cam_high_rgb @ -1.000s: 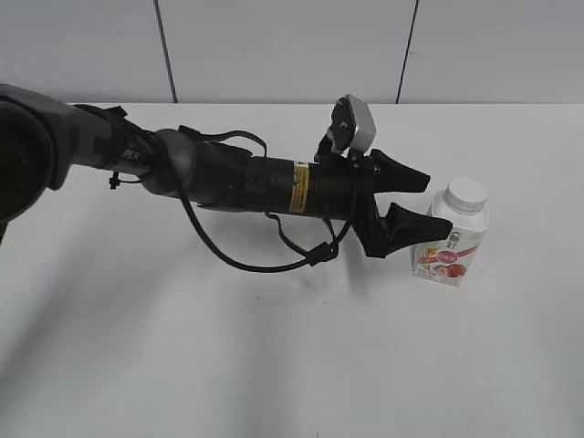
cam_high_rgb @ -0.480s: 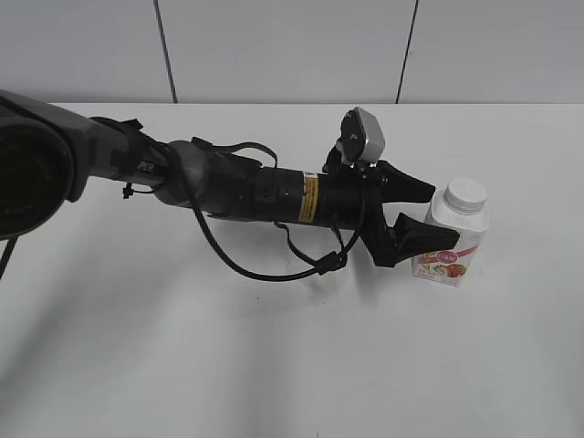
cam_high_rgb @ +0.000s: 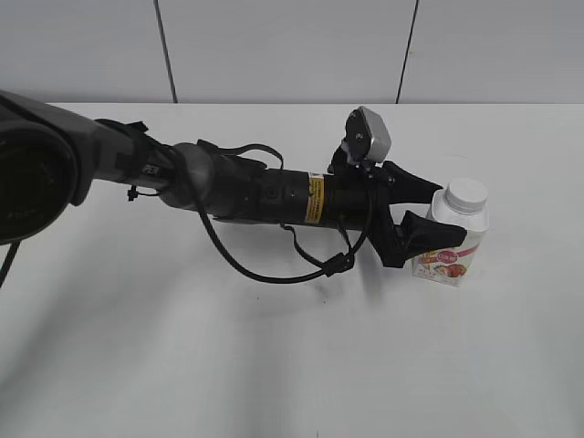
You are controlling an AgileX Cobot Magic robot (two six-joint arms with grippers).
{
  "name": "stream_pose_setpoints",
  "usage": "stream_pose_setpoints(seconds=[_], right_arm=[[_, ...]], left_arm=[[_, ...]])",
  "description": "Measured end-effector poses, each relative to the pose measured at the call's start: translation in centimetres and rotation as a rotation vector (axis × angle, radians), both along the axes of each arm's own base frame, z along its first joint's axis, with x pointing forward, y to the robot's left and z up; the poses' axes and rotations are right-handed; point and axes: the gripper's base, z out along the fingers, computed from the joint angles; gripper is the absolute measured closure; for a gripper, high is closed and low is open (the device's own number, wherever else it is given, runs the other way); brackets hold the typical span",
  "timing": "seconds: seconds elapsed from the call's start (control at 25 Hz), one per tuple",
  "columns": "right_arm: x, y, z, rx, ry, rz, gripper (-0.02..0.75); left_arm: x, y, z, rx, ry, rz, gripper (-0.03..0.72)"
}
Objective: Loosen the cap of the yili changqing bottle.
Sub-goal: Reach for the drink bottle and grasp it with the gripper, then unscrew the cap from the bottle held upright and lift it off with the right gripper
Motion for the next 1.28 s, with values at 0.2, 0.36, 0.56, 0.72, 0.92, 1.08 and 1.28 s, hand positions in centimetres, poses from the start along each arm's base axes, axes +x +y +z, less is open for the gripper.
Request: stream_pose_setpoints(seconds=[0.2, 0.36, 0.56, 0.72, 0.92, 1.08, 1.28], right_arm=[[0.0, 0.0, 0.0, 0.000, 0.000, 0.000, 0.227], [0.0, 0.0, 0.0, 0.000, 0.000, 0.000, 0.227], [0.0, 0.0, 0.0, 0.000, 0.000, 0.000, 0.227], [1.0, 0.0, 0.7, 0.001, 0.027, -0.002, 0.227], [5.5, 0.1, 2.8, -0.003, 0.179, -0.009, 0.227], [10.0, 0.3, 4.2, -0.008, 0.319, -0.010, 0.227], [16.5, 0.6, 4.7, -0.009, 0.497, -0.009, 0.227]], left_arm=[[0.0, -0.1, -0.1, 0.011, -0.019, 0.012, 0.239], [0.0, -0.1, -0.1, 0.011, -0.020, 0.012, 0.239], [0.0, -0.1, -0.1, 0.012, -0.021, 0.010, 0.239], [0.0, -0.1, -0.1, 0.013, -0.024, 0.009, 0.239], [0.0, -0.1, -0.1, 0.014, -0.026, 0.008, 0.239], [0.0, -0.1, -0.1, 0.014, -0.026, 0.008, 0.240], [0.0, -0.1, -0.1, 0.014, -0.026, 0.008, 0.239]])
